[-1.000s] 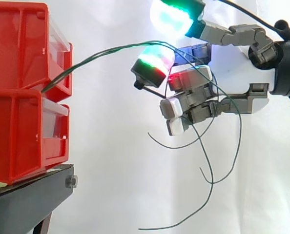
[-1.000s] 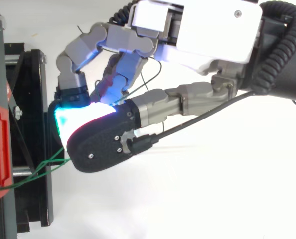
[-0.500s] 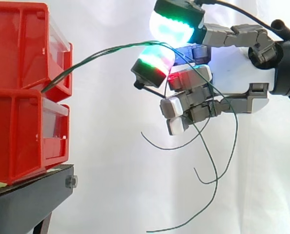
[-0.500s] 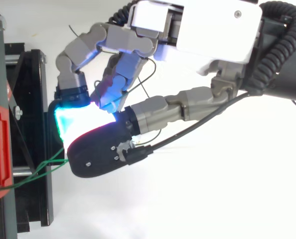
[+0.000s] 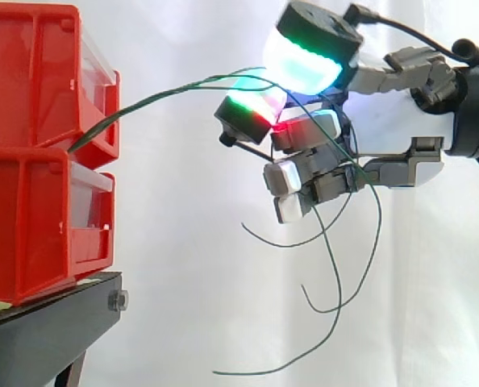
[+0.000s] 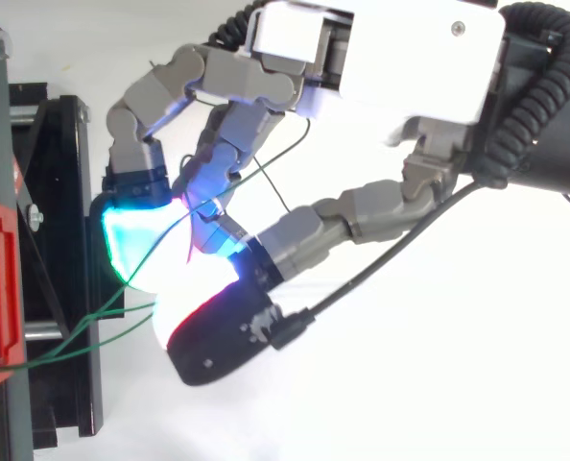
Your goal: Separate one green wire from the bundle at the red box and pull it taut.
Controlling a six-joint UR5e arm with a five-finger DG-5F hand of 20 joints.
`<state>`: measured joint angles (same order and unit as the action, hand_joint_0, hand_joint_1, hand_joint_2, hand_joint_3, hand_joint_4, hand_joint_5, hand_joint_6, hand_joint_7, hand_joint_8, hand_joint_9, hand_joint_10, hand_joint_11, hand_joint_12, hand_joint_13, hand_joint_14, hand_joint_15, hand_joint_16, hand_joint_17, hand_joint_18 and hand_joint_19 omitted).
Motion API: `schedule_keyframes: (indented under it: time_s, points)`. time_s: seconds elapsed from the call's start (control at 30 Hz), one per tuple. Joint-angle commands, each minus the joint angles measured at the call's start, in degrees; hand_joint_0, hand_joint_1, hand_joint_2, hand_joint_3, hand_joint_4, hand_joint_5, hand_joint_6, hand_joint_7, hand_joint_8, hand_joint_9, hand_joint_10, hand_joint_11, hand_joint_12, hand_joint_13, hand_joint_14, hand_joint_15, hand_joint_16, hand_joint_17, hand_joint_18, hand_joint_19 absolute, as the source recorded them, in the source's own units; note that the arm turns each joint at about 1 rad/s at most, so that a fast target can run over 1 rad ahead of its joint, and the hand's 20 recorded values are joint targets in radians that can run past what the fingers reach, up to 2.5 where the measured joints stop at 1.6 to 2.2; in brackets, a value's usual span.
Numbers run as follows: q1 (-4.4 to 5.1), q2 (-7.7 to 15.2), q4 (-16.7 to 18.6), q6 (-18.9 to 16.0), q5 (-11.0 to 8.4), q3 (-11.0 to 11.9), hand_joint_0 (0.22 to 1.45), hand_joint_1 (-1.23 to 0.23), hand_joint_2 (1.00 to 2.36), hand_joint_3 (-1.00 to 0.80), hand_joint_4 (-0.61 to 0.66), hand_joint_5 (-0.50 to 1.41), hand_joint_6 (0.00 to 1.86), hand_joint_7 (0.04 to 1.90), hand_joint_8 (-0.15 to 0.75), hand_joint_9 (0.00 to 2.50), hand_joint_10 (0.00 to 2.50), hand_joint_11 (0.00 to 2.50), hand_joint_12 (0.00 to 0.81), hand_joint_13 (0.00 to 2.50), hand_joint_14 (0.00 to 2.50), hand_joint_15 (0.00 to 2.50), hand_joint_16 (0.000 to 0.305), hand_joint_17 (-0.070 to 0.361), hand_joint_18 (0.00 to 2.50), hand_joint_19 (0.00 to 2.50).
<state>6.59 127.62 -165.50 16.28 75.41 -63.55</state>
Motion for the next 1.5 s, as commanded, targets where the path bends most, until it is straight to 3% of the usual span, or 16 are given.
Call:
schedule_keyframes:
  time_s: [0.0,0.23,0.5,0.7,0.77,0.83,1.2,1.3,1.33,1.47]
  points:
    - [0.0,0.0,0.0,0.0,0.0,0.0,0.63,-0.93,1.0,-0.5,0.05,-0.18,0.94,0.99,0.22,1.15,0.01,1.46,0.376,0.92,0.03,0.84,0.052,0.117,0.74,0.7]
    - [-0.09,0.0,0.2,0.1,0.0,0.0,0.51,-0.79,1.0,-0.5,0.09,-0.18,0.92,0.99,0.262,1.19,0.01,1.45,0.4,0.95,0.02,0.85,0.057,0.128,0.76,0.72]
    - [-0.09,0.0,0.2,0.1,0.0,0.0,0.52,-0.6,1.0,-0.5,0.09,-0.17,0.9,1.0,0.259,1.22,0.01,1.44,0.407,0.97,0.03,0.86,0.057,0.129,0.75,0.74]
    - [-0.09,0.0,0.2,0.0,0.0,0.0,0.62,-0.73,1.01,-0.34,0.07,-0.18,0.9,1.04,0.237,1.19,0.01,1.46,0.384,0.95,0.03,0.87,0.054,0.123,0.73,0.75]
    - [-0.18,0.0,0.2,0.0,0.0,0.0,0.64,-0.79,1.01,-0.35,0.06,-0.18,0.9,1.01,0.235,1.16,0.02,1.44,0.382,0.94,0.03,0.85,0.054,0.121,0.72,0.73]
    - [-0.09,0.0,0.2,0.0,-0.09,0.0,0.68,-0.9,1.0,-0.49,0.06,-0.19,0.91,0.98,0.233,1.13,0.01,1.41,0.379,0.92,0.03,0.83,0.053,0.12,0.73,0.69]
    - [-0.18,0.1,0.4,0.1,0.0,0.0,0.72,-0.96,1.0,-0.5,0.04,-0.18,0.91,0.97,0.186,1.12,0.02,1.39,0.365,0.91,0.03,0.81,0.05,0.113,0.76,0.65]
    - [-0.18,0.0,0.3,0.1,0.0,0.0,0.63,-0.9,1.0,-0.5,0.04,-0.18,0.9,0.98,0.192,1.14,0.02,1.38,0.366,0.92,0.03,0.82,0.05,0.112,0.75,0.68]
    - [-0.18,0.0,0.4,0.1,0.0,0.0,0.55,-0.79,1.0,-0.5,0.05,-0.18,0.89,0.98,0.199,1.17,0.02,1.38,0.378,0.93,0.03,0.83,0.052,0.117,0.75,0.7]
    - [-0.18,0.0,0.4,0.1,0.0,0.0,0.48,-0.63,1.0,-0.5,0.07,-0.17,0.87,0.97,0.211,1.21,0.02,1.39,0.402,0.98,0.02,0.83,0.058,0.13,0.78,0.71]
